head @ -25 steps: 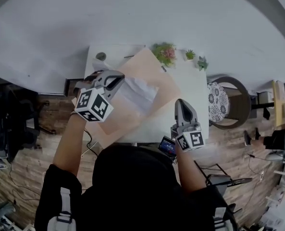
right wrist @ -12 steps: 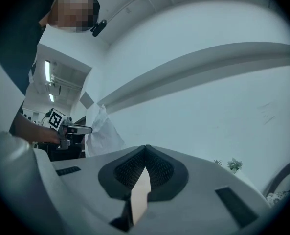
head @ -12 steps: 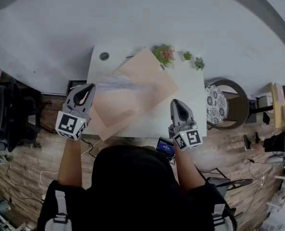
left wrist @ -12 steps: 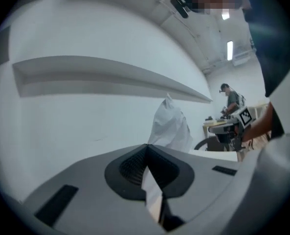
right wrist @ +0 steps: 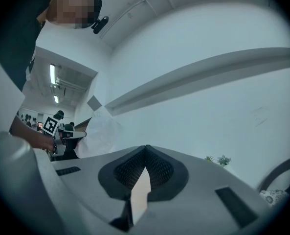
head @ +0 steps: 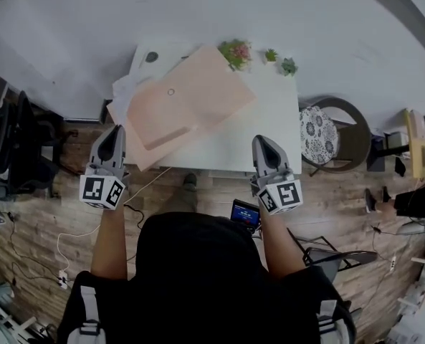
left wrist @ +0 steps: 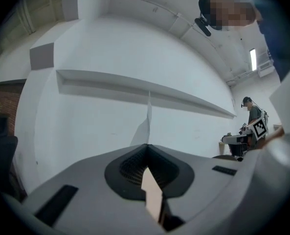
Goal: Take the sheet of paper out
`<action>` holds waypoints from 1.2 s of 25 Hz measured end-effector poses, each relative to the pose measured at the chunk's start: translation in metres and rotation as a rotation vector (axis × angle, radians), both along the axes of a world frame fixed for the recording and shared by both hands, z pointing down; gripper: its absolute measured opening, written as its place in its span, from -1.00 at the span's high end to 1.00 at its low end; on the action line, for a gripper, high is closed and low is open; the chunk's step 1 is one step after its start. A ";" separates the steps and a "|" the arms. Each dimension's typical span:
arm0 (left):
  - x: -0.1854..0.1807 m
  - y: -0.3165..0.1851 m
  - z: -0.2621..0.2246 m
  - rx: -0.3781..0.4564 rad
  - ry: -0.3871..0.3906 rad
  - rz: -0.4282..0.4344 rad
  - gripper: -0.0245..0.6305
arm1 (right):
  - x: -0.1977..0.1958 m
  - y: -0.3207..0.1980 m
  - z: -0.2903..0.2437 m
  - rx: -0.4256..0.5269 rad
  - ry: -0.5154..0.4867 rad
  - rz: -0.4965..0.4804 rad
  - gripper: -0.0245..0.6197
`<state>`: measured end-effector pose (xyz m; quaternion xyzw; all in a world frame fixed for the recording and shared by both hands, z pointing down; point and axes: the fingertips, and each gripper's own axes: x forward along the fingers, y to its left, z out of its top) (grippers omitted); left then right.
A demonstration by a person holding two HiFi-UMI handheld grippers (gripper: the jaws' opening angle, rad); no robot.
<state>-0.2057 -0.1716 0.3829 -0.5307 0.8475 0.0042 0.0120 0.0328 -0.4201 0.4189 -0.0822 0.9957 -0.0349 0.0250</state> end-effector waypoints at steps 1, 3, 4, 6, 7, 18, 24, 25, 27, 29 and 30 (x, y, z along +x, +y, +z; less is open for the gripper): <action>0.011 0.006 0.002 0.004 0.008 -0.005 0.91 | 0.010 0.005 0.001 0.003 -0.002 -0.006 0.90; 0.035 0.016 0.009 0.010 0.027 -0.009 0.91 | 0.030 0.014 0.003 0.005 -0.009 -0.019 0.90; 0.046 0.021 0.013 0.008 0.035 -0.010 0.91 | 0.040 0.018 0.006 0.001 -0.014 -0.023 0.90; 0.068 0.032 0.021 0.008 0.061 -0.015 0.92 | 0.059 0.028 0.011 -0.016 -0.020 -0.027 0.90; 0.077 0.038 0.025 0.015 0.082 -0.019 0.91 | 0.067 0.033 0.014 -0.024 -0.019 -0.028 0.90; 0.142 0.091 0.043 0.040 0.188 -0.043 0.91 | 0.121 0.089 0.025 -0.038 0.020 -0.029 0.90; 0.164 0.111 0.048 0.049 0.225 -0.012 0.91 | 0.127 0.127 0.029 -0.050 0.039 -0.076 0.90; 0.165 0.114 0.050 0.048 0.229 -0.006 0.91 | 0.127 0.132 0.030 -0.051 0.043 -0.079 0.90; 0.167 0.121 0.054 0.050 0.239 0.000 0.91 | 0.127 0.142 0.031 -0.043 0.051 -0.079 0.90; 0.169 0.130 0.058 0.061 0.256 0.005 0.91 | 0.129 0.154 0.033 -0.025 0.063 -0.071 0.90; 0.170 0.134 0.061 0.067 0.264 0.011 0.91 | 0.130 0.159 0.033 -0.019 0.071 -0.064 0.90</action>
